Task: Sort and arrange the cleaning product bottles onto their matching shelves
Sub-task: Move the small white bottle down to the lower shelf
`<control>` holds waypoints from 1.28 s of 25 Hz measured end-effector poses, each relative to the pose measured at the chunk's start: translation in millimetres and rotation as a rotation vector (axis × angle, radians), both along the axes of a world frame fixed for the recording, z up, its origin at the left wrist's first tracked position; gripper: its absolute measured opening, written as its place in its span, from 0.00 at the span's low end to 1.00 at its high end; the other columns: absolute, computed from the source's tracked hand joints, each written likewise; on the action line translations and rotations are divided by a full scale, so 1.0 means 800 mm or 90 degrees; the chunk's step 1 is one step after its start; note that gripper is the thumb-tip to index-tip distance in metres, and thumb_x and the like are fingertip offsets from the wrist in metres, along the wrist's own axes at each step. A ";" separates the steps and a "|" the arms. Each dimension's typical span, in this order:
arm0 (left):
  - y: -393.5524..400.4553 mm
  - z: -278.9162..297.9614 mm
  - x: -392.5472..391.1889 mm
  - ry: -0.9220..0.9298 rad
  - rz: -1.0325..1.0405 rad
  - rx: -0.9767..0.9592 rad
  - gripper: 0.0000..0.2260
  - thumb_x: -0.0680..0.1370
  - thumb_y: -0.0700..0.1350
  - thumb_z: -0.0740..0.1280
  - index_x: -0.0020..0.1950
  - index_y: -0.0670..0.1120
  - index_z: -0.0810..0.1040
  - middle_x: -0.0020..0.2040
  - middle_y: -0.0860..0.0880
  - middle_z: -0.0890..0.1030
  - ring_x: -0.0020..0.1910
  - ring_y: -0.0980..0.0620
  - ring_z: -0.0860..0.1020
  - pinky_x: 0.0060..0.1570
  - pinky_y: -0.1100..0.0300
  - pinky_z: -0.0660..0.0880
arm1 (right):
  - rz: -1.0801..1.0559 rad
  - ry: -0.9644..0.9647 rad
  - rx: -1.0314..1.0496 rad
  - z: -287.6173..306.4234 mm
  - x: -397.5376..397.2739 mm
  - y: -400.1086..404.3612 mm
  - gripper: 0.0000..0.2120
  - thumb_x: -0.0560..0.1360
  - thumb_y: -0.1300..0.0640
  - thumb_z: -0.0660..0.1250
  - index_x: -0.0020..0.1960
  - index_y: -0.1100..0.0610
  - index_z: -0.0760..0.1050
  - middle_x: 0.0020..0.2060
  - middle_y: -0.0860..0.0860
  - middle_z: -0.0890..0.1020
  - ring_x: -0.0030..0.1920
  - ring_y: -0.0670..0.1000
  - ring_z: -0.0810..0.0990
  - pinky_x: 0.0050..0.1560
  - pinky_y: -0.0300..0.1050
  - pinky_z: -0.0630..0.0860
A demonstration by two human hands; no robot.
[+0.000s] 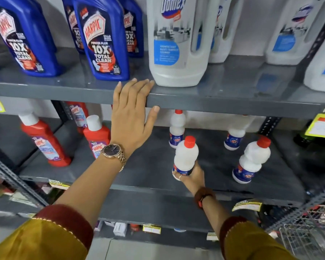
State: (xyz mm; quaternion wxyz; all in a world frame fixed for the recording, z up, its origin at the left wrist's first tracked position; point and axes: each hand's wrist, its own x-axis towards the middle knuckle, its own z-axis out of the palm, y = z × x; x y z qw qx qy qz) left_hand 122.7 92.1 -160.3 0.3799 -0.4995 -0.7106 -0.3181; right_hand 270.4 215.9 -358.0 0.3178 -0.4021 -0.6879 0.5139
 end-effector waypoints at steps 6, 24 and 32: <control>0.007 -0.004 -0.005 0.002 0.001 0.020 0.22 0.78 0.51 0.57 0.70 0.44 0.65 0.67 0.46 0.73 0.70 0.49 0.63 0.75 0.52 0.49 | -0.022 -0.034 -0.018 -0.013 -0.024 0.016 0.33 0.60 0.60 0.79 0.61 0.58 0.70 0.57 0.55 0.80 0.55 0.54 0.78 0.53 0.42 0.74; 0.009 -0.006 -0.002 0.003 0.009 0.032 0.22 0.79 0.52 0.55 0.70 0.45 0.65 0.66 0.45 0.73 0.70 0.49 0.63 0.74 0.53 0.48 | 0.101 -0.111 -0.075 -0.018 -0.024 0.017 0.33 0.63 0.62 0.76 0.64 0.56 0.66 0.61 0.55 0.76 0.60 0.55 0.77 0.59 0.50 0.75; 0.008 -0.007 -0.001 0.000 0.010 0.029 0.22 0.78 0.52 0.55 0.70 0.45 0.65 0.66 0.46 0.73 0.70 0.48 0.64 0.75 0.50 0.50 | 0.093 -0.123 -0.072 -0.021 -0.024 0.018 0.32 0.63 0.61 0.77 0.63 0.56 0.67 0.61 0.55 0.77 0.58 0.56 0.78 0.59 0.53 0.76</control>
